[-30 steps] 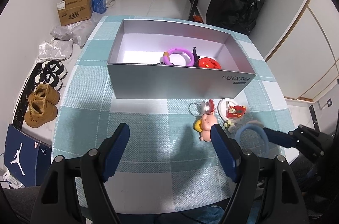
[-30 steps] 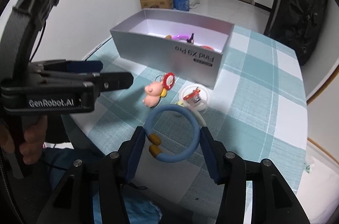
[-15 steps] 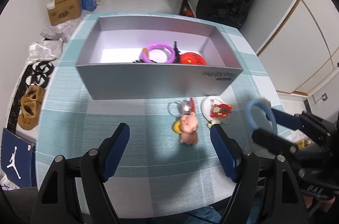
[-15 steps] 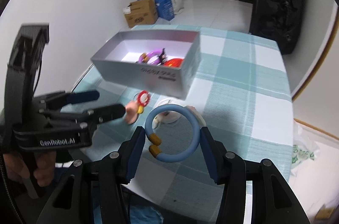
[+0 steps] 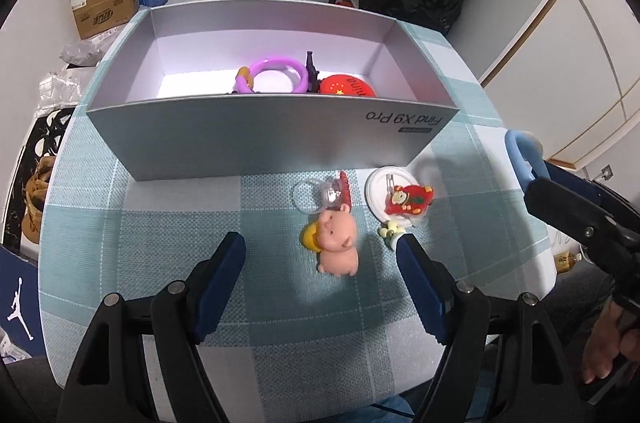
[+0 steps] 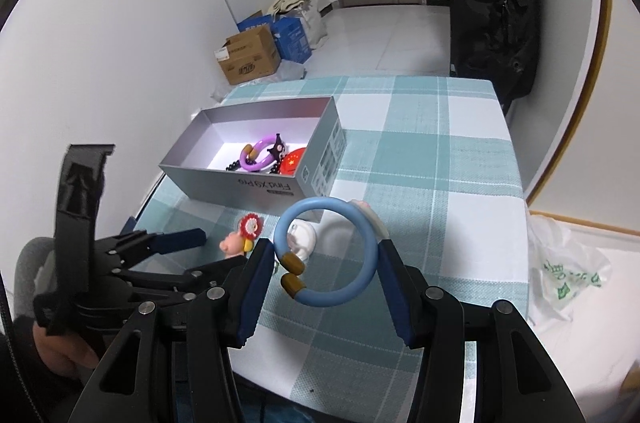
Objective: Organize jewelry
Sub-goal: 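Grasp the pink pig charm with the left gripper while the right holds the bangle, then carry the bangle and pig charm into the box and open both grippers, then withdraw both grippers from the box toward the remaining charms, then grasp the red charm with clear ring with the left gripper while the right grasps the red figure charm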
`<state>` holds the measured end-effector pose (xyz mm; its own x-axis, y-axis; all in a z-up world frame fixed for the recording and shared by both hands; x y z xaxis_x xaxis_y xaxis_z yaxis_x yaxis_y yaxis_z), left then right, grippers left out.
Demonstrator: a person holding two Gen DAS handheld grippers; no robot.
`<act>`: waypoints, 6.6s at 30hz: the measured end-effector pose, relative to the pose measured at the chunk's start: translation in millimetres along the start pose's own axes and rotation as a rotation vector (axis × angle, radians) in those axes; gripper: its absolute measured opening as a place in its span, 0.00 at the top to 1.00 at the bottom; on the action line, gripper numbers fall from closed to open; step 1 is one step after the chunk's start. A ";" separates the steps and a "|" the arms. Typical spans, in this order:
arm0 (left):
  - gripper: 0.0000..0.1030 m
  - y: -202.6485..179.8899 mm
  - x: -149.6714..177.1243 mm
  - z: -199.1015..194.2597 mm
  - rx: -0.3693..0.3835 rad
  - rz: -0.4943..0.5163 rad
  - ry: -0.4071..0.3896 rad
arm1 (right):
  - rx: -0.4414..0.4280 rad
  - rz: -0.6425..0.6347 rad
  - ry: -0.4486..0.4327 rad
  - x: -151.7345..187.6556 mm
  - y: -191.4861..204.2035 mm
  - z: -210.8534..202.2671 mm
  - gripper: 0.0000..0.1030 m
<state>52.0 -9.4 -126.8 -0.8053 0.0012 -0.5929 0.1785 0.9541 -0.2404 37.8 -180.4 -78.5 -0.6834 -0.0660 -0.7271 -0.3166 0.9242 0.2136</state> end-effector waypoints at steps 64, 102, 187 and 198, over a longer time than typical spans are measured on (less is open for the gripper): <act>0.79 39.9 -94.0 -5.4 0.155 -0.158 -0.140 | -0.149 0.097 -0.018 -78.6 22.2 70.7 0.50; 0.60 55.7 -95.3 15.7 0.128 -0.263 -0.052 | -0.161 0.071 0.002 -77.2 27.7 82.2 0.38; 0.34 4.1 -11.1 13.9 -0.069 -0.010 -0.002 | 0.060 0.085 -0.141 -22.8 -29.6 -33.9 0.03; 0.38 3.2 -12.7 15.6 -0.065 0.005 0.000 | 0.053 0.071 -0.149 -25.1 -24.7 -34.4 0.03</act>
<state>71.6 -11.1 -132.0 -0.8046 0.0057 -0.5938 0.1453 0.9714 -0.1876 40.1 -214.6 -43.1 -0.5962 0.0535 -0.8011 -0.2327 0.9434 0.2362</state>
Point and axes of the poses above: each gripper's, at about its wrist camera, not at the fingertips, and z roughly the way its jaws point, y to its left, x to its underside, the point moved 3 cm from there along z, roughly the way its jaws point, and after that the axes turned 10 degrees about -y, right-handed, at the moved point
